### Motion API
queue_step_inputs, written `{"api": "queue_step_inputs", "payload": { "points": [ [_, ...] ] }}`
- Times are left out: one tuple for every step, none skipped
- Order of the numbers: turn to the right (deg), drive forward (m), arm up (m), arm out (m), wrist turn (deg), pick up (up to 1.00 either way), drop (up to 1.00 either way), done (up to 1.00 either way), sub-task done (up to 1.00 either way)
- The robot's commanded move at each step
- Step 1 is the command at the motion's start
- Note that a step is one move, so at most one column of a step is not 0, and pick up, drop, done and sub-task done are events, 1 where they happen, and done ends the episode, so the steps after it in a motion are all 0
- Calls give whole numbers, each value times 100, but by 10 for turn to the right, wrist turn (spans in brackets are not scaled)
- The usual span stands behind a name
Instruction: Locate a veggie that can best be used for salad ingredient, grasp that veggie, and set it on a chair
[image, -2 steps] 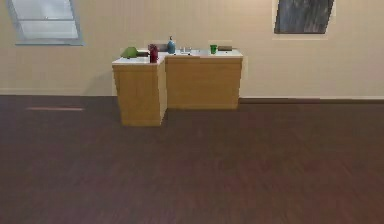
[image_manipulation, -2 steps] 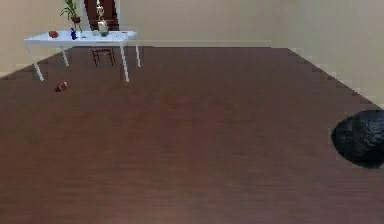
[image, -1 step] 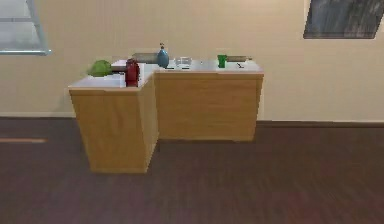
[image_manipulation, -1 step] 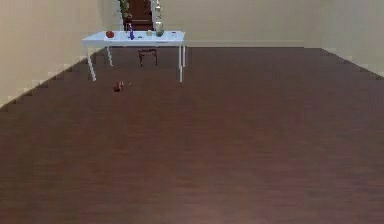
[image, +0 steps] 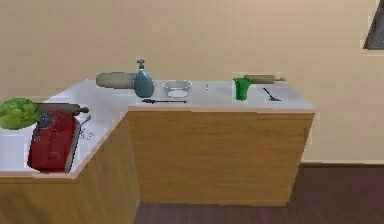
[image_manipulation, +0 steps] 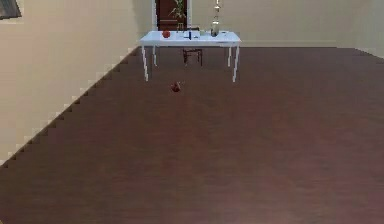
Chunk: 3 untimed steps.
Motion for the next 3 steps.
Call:
{"api": "queue_step_inputs", "payload": {
  "points": [
    [120, 0, 0, 0, 0, 0, 0, 0, 0],
    [0, 20, 0, 0, 0, 0, 0, 0, 0],
    [-450, 0, 0, 0, 0, 0, 0, 0, 0]
  ]
}}
